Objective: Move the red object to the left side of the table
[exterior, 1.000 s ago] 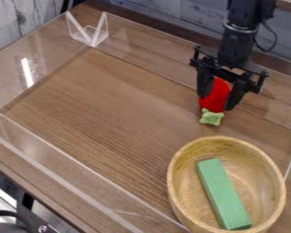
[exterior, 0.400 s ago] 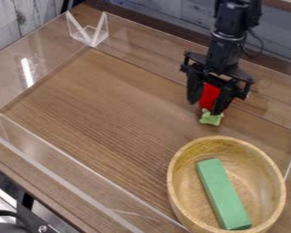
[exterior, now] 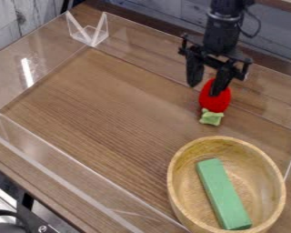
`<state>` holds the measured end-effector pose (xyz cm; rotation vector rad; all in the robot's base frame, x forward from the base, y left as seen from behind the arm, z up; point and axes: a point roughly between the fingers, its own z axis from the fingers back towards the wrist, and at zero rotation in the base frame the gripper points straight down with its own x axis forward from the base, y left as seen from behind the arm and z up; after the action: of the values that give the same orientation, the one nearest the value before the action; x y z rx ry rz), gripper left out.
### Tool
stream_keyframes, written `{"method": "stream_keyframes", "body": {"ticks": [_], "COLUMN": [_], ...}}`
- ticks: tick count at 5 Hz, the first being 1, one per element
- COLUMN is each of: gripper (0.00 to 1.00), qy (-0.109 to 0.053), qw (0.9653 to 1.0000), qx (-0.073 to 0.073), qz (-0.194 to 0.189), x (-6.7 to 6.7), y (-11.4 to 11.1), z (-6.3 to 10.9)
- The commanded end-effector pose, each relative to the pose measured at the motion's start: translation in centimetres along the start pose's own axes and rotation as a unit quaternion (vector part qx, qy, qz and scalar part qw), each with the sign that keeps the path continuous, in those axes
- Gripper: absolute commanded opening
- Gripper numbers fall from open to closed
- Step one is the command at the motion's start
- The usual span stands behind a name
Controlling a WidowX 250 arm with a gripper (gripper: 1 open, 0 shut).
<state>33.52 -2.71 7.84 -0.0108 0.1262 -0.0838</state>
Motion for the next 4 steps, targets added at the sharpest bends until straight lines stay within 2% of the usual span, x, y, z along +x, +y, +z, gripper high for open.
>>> {"method": "stream_keyframes", "body": {"ticks": [1,2,4], "gripper": [0.0,1.0,1.0], "qy": [-0.058,-0.059,-0.057], "qw": [0.9981,0.9972,0.9957], "qx": [0.003,0.004,0.005], "qz": [-0.021,-0.045,-0.073], "x": [0.1,0.0,0.6], "y": [0.0,-0.6,0.4], "z": [3.4,3.0,1.7]}}
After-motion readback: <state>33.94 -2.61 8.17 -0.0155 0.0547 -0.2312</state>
